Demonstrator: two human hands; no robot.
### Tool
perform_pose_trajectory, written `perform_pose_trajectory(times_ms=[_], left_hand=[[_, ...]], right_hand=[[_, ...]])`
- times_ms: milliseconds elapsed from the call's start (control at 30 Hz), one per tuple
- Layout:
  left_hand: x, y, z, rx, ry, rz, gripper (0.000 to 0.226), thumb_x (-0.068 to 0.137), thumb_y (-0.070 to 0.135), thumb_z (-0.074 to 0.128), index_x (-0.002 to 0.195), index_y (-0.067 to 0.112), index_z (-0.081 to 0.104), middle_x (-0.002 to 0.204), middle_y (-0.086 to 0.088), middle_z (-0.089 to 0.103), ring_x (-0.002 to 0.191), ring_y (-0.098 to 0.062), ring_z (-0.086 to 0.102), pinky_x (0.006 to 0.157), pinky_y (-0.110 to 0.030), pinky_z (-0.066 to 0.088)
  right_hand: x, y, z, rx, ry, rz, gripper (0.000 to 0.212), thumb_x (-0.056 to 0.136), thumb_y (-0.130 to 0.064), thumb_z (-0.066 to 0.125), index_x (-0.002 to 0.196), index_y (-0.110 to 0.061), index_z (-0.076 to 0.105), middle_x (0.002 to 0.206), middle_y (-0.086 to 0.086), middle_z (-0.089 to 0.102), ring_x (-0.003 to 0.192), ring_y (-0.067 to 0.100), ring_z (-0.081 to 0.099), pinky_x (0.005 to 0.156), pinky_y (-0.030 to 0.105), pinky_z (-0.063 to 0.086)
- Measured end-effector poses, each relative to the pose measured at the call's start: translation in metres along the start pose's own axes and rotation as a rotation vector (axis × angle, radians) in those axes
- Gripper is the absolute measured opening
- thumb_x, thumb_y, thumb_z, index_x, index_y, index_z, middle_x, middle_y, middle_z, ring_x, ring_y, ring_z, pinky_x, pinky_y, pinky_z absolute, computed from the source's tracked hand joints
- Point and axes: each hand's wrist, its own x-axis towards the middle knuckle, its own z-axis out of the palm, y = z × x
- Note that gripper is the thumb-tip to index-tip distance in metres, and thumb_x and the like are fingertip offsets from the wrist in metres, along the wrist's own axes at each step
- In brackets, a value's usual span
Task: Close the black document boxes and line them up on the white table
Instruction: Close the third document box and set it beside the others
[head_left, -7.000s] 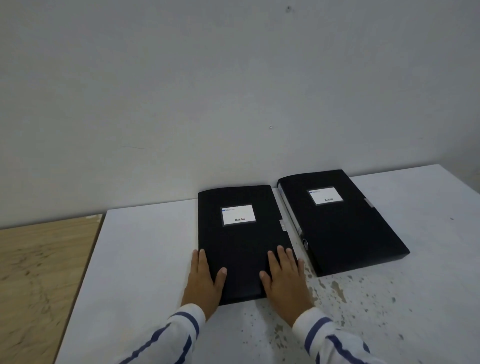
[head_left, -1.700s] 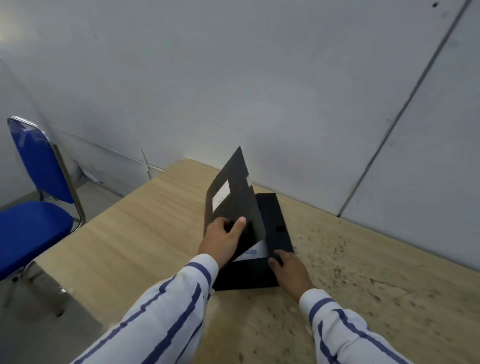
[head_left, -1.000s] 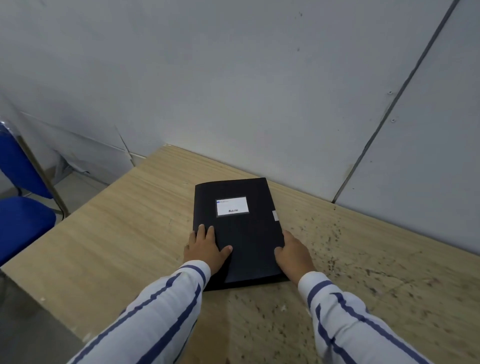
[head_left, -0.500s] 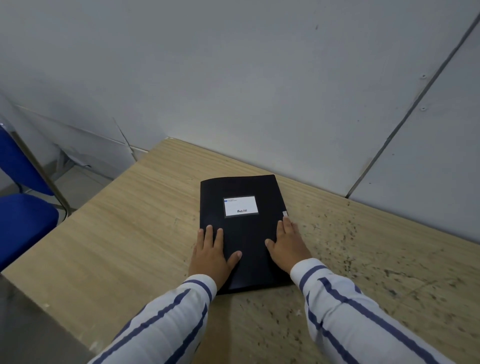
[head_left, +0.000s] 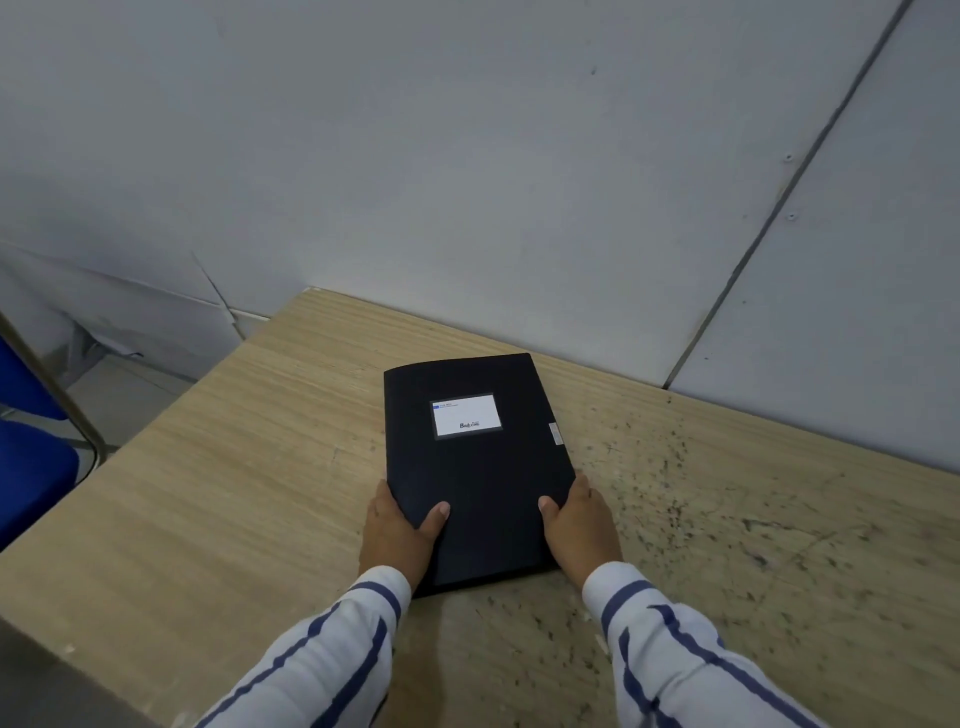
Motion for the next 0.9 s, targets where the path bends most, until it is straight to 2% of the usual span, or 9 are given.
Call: perform_pose_trajectory(times_ms=[167,300,533,700,900], left_hand=[[0.002,-0.003,-0.007,-0.031,-0.043,0.071,0.066,0.077,0.040,0.072,0.129,0.015,0.041,0.125,-0.009,0.057,0.107,-0.031,0.058,0.087,-0.039,0.049],[-0.001,-0.002,-0.008,-0.033,-0.087,0.102,0.063,0.077,0.042,0.071,0.127,0.018,0.041,0.123,-0.007,0.057,0.105,-0.029,0.059,0.088,-0.040,0.050],[-0.020,0.029,0.008,-0.025,-0.159,0.227,0.061,0.080,0.039,0.069,0.129,0.019,0.040,0.121,-0.005,0.059,0.101,-0.026,0.059,0.081,-0.033,0.047],[-0.045,0.065,0.034,0.004,-0.217,0.294,0.062,0.081,0.043,0.068,0.132,0.020,0.039,0.124,-0.004,0.058,0.105,-0.028,0.060,0.084,-0.037,0.050],[-0.102,0.107,0.088,0.001,-0.276,0.376,0.064,0.079,0.044,0.068,0.132,0.022,0.040,0.124,-0.002,0.059,0.105,-0.026,0.061,0.083,-0.035,0.049]], right_hand=[[-0.009,0.000,-0.004,0.109,0.003,0.030,0.061,0.093,-0.032,0.052,0.145,-0.010,0.029,0.143,0.012,0.046,0.128,0.032,0.046,0.107,0.043,0.041],[-0.022,0.006,-0.010,0.152,0.025,0.053,0.053,0.092,-0.031,0.053,0.138,-0.009,0.038,0.137,0.012,0.051,0.122,0.032,0.051,0.102,0.043,0.045],[-0.042,0.032,-0.043,0.198,0.104,0.119,0.051,0.092,-0.033,0.053,0.136,-0.009,0.040,0.135,0.011,0.052,0.121,0.033,0.052,0.100,0.044,0.046],[-0.058,0.065,-0.079,0.271,0.195,0.155,0.049,0.092,-0.032,0.054,0.135,-0.011,0.042,0.135,0.009,0.053,0.121,0.031,0.053,0.102,0.044,0.045],[-0.087,0.134,-0.137,0.311,0.282,0.186,0.045,0.091,-0.031,0.055,0.130,-0.010,0.046,0.130,0.010,0.057,0.116,0.031,0.056,0.098,0.043,0.048]])
